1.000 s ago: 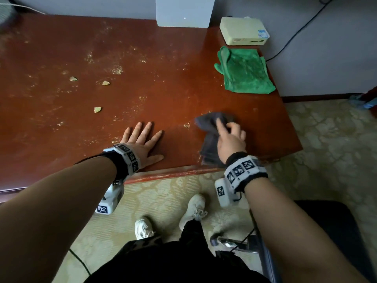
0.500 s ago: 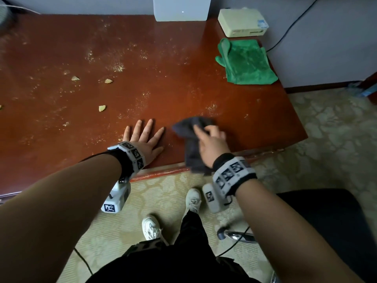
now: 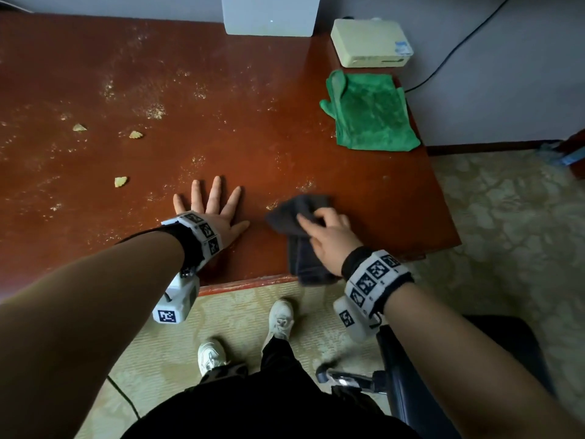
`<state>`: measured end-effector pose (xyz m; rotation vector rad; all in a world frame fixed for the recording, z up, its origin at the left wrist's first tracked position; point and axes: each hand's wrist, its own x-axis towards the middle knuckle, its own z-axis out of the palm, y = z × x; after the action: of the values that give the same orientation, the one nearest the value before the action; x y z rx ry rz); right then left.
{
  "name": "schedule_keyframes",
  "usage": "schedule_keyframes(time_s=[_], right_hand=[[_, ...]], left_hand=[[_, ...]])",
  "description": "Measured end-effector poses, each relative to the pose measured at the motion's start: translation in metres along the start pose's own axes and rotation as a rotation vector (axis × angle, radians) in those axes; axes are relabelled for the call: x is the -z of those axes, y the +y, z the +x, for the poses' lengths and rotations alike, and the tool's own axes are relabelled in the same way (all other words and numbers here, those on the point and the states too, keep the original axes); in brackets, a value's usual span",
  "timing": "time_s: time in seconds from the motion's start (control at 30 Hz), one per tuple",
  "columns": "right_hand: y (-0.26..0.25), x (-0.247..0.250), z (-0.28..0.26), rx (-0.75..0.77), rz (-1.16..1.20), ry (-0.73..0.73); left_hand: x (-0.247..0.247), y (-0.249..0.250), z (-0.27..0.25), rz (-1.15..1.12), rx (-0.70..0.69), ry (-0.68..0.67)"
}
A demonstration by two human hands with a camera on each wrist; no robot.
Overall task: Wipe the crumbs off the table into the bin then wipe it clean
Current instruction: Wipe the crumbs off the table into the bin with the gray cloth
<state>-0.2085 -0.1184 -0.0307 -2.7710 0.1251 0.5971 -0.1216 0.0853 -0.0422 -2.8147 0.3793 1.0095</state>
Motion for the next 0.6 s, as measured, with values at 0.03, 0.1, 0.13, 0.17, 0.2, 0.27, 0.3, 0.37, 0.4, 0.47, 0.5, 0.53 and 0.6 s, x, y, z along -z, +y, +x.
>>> schedule_keyframes(time_s=[0.03, 0.1, 0.13, 0.17, 0.2, 0.27, 0.3, 0.37, 0.4, 0.47, 0.5, 0.53, 0.6], right_hand=[[0.005, 0.006, 0.003, 0.066, -0.016, -0.003], [0.036, 0.023, 0.013, 0.005, -0.045, 0.086], [0.057, 0.032, 0.018, -0.114, -0.026, 0.153], [0.083, 0.041, 0.023, -0.284, 0.035, 0.242], [0.106, 0.051, 0.027, -0.499, 0.163, 0.329], [0.131, 0.062, 0.031, -0.809, 0.408, 0.362], [0.134, 0.061, 0.037, -0.823, 0.396, 0.296], [0.119, 0.054, 0.047, -0.747, 0.218, 0.179], [0.105, 0.050, 0.049, -0.641, 0.128, 0.162], [0.074, 0.036, 0.052, -0.332, 0.040, 0.131], [0.058, 0.031, 0.050, -0.178, 0.016, 0.092], [0.046, 0.027, 0.047, -0.038, 0.003, 0.042], [0.039, 0.029, 0.045, 0.149, -0.029, -0.029]], left_hand=[[0.002, 0.002, 0.002, -0.007, 0.004, -0.001], [0.005, 0.005, 0.006, -0.019, 0.011, -0.003], [0.005, 0.006, 0.006, -0.022, 0.015, -0.004], [0.005, 0.007, 0.006, -0.024, 0.020, -0.002], [0.004, 0.008, 0.006, -0.025, 0.025, 0.001], [0.004, 0.008, 0.006, -0.026, 0.038, 0.005], [0.004, 0.008, 0.006, -0.027, 0.045, 0.003], [0.005, 0.009, 0.008, -0.030, 0.055, -0.001], [0.005, 0.009, 0.008, -0.033, 0.061, -0.003], [0.006, 0.010, 0.008, -0.028, 0.068, -0.008], [0.006, 0.010, 0.008, -0.026, 0.069, -0.011], [0.006, 0.011, 0.007, -0.027, 0.071, -0.013], [0.006, 0.012, 0.007, -0.034, 0.076, -0.010]])
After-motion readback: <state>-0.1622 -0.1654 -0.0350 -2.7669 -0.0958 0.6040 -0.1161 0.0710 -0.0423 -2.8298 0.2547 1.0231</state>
